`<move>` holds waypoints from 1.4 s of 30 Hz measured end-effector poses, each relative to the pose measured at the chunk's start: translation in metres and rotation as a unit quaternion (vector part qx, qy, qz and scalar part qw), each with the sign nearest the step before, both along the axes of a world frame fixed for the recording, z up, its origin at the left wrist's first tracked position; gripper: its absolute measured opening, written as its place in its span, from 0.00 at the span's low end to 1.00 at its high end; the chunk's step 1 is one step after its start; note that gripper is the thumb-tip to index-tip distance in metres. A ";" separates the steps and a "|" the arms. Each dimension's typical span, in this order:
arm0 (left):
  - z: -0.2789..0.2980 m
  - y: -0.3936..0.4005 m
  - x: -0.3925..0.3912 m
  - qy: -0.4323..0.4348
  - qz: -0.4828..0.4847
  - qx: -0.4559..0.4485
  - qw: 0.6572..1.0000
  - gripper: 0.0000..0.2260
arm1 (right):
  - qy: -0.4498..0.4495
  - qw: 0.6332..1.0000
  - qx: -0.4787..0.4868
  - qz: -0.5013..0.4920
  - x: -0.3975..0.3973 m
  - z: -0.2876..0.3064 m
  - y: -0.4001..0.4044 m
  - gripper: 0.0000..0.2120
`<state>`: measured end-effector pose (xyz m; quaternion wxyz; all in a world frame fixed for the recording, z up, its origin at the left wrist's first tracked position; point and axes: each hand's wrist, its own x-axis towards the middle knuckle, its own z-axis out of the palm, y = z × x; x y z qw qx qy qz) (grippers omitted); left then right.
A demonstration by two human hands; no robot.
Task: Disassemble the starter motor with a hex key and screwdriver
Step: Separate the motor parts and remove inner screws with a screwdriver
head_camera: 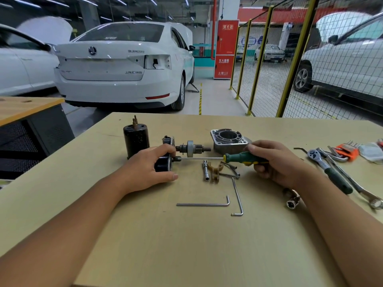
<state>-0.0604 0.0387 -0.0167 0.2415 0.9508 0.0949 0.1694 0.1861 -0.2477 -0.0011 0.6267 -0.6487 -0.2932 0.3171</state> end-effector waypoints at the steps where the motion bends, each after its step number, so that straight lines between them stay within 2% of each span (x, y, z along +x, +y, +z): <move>1: 0.000 0.000 0.000 -0.001 -0.001 0.000 1.000 0.23 | 0.011 1.000 0.021 0.013 0.000 -0.001 0.000 0.18; 5: 0.000 0.000 0.000 0.001 0.005 0.000 1.000 0.23 | 0.052 0.996 0.075 0.017 -0.002 -0.002 0.002 0.23; 11: 0.000 0.000 0.000 0.004 0.007 0.000 1.000 0.23 | -0.007 0.999 -0.044 -0.011 -0.001 0.002 0.002 0.18; 13: 0.000 0.000 0.000 0.002 0.008 0.001 1.000 0.22 | -0.005 1.000 -0.021 0.002 0.001 0.001 0.000 0.16; 17: 0.000 0.000 0.000 0.002 0.008 0.000 1.000 0.23 | 0.044 0.998 0.046 0.014 0.001 -0.002 -0.002 0.22; 19: 0.000 0.000 0.000 0.003 0.009 -0.001 1.000 0.23 | 0.048 0.997 0.051 0.017 -0.001 -0.001 -0.001 0.22; 24: 0.000 -0.001 0.000 0.002 0.007 -0.006 1.000 0.23 | -0.020 0.999 -0.045 0.006 -0.003 0.004 -0.001 0.21; 27: 0.001 0.000 0.000 0.003 0.007 -0.007 1.000 0.23 | 0.005 1.000 0.005 0.026 0.001 0.002 -0.003 0.16; 31: 0.001 0.000 -0.001 0.005 0.008 -0.006 1.000 0.24 | 0.017 0.999 0.042 0.017 -0.003 -0.001 0.000 0.19; 34: 0.001 0.000 0.000 0.006 0.011 -0.003 1.000 0.23 | -0.006 1.000 -0.015 0.007 -0.008 0.005 0.001 0.15; 38: 0.001 0.000 0.000 0.005 0.009 0.002 1.000 0.23 | -0.030 0.997 -0.067 -0.001 -0.004 0.006 -0.001 0.16; 42: 0.001 0.000 -0.001 0.007 0.010 0.001 1.000 0.23 | 0.003 0.999 0.002 0.034 -0.002 0.004 -0.005 0.16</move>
